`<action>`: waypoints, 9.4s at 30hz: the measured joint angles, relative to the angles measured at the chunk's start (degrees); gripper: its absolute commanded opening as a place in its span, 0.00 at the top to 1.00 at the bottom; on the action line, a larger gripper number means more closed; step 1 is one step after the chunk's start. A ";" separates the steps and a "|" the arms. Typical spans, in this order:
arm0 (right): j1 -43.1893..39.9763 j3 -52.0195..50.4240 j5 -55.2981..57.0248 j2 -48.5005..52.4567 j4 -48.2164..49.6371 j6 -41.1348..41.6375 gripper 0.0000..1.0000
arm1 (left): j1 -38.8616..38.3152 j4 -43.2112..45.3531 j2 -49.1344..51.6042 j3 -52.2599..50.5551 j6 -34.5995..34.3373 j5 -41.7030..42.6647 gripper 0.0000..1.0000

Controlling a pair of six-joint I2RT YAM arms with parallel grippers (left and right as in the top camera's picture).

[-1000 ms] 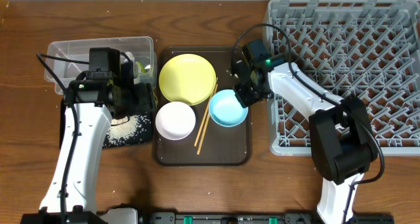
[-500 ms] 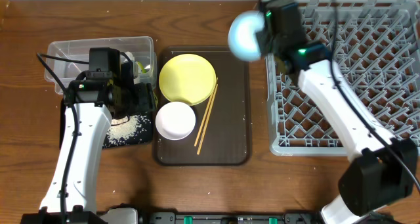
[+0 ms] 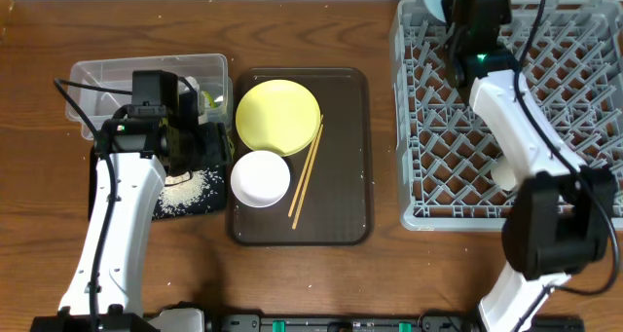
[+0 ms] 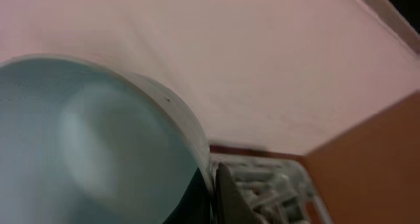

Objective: Sort waste into correct bins and load items into the dishwasher rack
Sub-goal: 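Carry the light-blue bowl to the rack's far edge and release, then reach the right gripper to the white bowl and grasp its rim, then carry the white bowl into the rack beside the blue bowl, then reach the right gripper to the chopsticks and grasp one chopstick, then carry the chopstick to the rack and stand it in a slot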

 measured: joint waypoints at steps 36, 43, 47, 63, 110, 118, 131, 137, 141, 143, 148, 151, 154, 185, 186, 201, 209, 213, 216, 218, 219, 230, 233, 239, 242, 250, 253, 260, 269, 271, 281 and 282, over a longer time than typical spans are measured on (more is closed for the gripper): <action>4.68 1.49 9.73 8.04 -16.33 6.54 0.98 | 0.00 -0.02 0.00 0.00 0.00 0.02 0.32; 5.49 0.31 4.87 7.85 -27.47 15.06 0.55 | 0.00 -0.02 0.00 0.00 0.00 0.02 0.32; 5.64 0.02 0.59 6.45 -29.73 16.94 0.38 | 0.00 -0.02 0.00 0.00 0.00 0.02 0.32; 14.01 0.07 -43.60 -4.94 -37.70 18.25 0.33 | 5.60 -3.30 0.00 0.00 -7.32 -10.08 0.21; 18.38 -0.11 -33.22 -9.81 -38.77 23.87 0.99 | 19.50 -6.69 0.00 0.00 -12.96 -11.98 0.15; 7.87 -0.07 -11.15 -12.87 -26.86 11.82 0.99 | 19.50 -6.29 0.00 0.00 -12.96 -11.98 0.14; -3.06 -0.04 6.32 -3.98 -5.81 -16.50 0.99 | 19.50 -6.21 0.00 0.00 -12.96 -12.00 0.14; -4.42 -0.07 14.73 3.48 2.45 -20.57 0.99 | 19.50 -6.23 0.00 0.00 -12.96 -11.98 0.15; -4.39 -0.07 16.92 6.03 2.67 -21.40 0.99 | 19.50 -6.23 0.00 0.00 -12.96 -11.96 0.15; -4.39 -0.07 17.53 6.97 2.38 -21.35 0.99 | 19.50 -6.23 0.00 0.00 -12.96 -11.96 0.15; -4.39 -0.07 18.99 8.20 2.16 -20.98 0.99 | 19.50 -6.23 0.00 0.00 -12.96 -11.93 0.15; -4.37 -0.07 19.28 8.20 2.19 -20.59 0.99 | 19.50 -6.23 0.00 0.00 -12.96 -11.96 0.15; -4.20 -0.07 19.71 8.20 1.51 -20.02 0.99 | 19.50 -6.23 0.00 0.00 -12.96 -11.96 0.14; 1.36 -0.15 -13.05 -4.24 -34.62 19.82 0.53 | 19.50 -6.23 0.00 0.00 -12.96 -11.91 0.14; 1.51 -0.15 -17.49 -6.29 -35.39 20.70 0.51 | 19.50 -6.23 0.00 0.00 -12.96 -11.91 0.13; 20.52 0.07 -48.19 -3.43 -50.05 35.85 0.46 | 19.50 -6.23 0.00 0.00 -12.96 -11.91 0.13; 29.64 0.02 -43.19 4.74 -52.15 45.88 0.51 | 19.50 -6.23 0.00 0.00 -12.96 -11.80 0.13; 31.82 0.00 -41.03 8.24 -52.35 49.18 0.51 | 19.50 -6.25 0.00 0.00 -12.96 -11.78 0.13; 32.94 -0.02 -39.82 10.40 -52.35 50.99 0.52 | 19.50 -6.23 0.00 0.00 -12.96 -11.78 0.13; 33.20 -0.02 -39.08 11.61 -52.35 51.76 0.53 | 19.50 -6.23 0.00 0.00 -12.96 -11.78 0.13; 33.40 0.00 -38.51 11.96 -52.37 52.04 0.53 | 19.50 -6.23 0.00 0.00 -12.96 -11.78 0.13; 34.05 0.02 -35.17 12.00 -54.29 53.40 0.64 | 19.50 -6.23 0.00 0.00 -12.96 -11.78 0.13; 34.05 0.02 -34.21 12.02 -55.43 53.46 0.68 | 19.50 -6.23 0.00 0.00 -12.96 -11.78 0.13; 33.99 0.02 -33.09 12.02 -56.48 53.70 0.93 | 19.50 -6.23 0.00 0.00 -12.96 -11.78 0.13; 33.59 0.02 -32.98 12.02 -56.87 53.72 0.99 | 19.50 -6.23 0.00 0.00 -12.96 -11.78 0.13; 30.47 0.02 -35.34 12.02 -58.25 53.81 0.99 | 19.50 -6.23 0.00 0.00 -12.96 -11.78 0.13; 28.83 0.02 -35.69 11.93 -58.55 53.07 0.99 | 19.50 -6.23 0.00 0.00 -12.96 -11.78 0.13; 20.31 -0.24 -34.29 5.92 -59.01 46.97 0.99 | 19.50 -6.23 0.00 0.00 -12.96 -11.78 0.13; 9.81 -0.15 -32.98 -9.44 -65.61 39.98 0.99 | 19.50 -6.08 0.00 0.00 -12.96 -11.76 0.13; 7.85 -0.15 -32.65 -9.53 -67.10 39.52 0.99 | 19.50 -6.05 0.00 0.00 -12.96 -11.78 0.13; 3.15 -4.98 -32.28 -8.70 -64.89 37.62 0.94 | 19.50 -6.03 0.00 0.00 -12.96 -11.78 0.13; 3.19 -5.66 -32.65 -8.59 -63.87 36.92 0.91 | 19.50 -6.03 0.00 0.00 -12.96 -11.78 0.13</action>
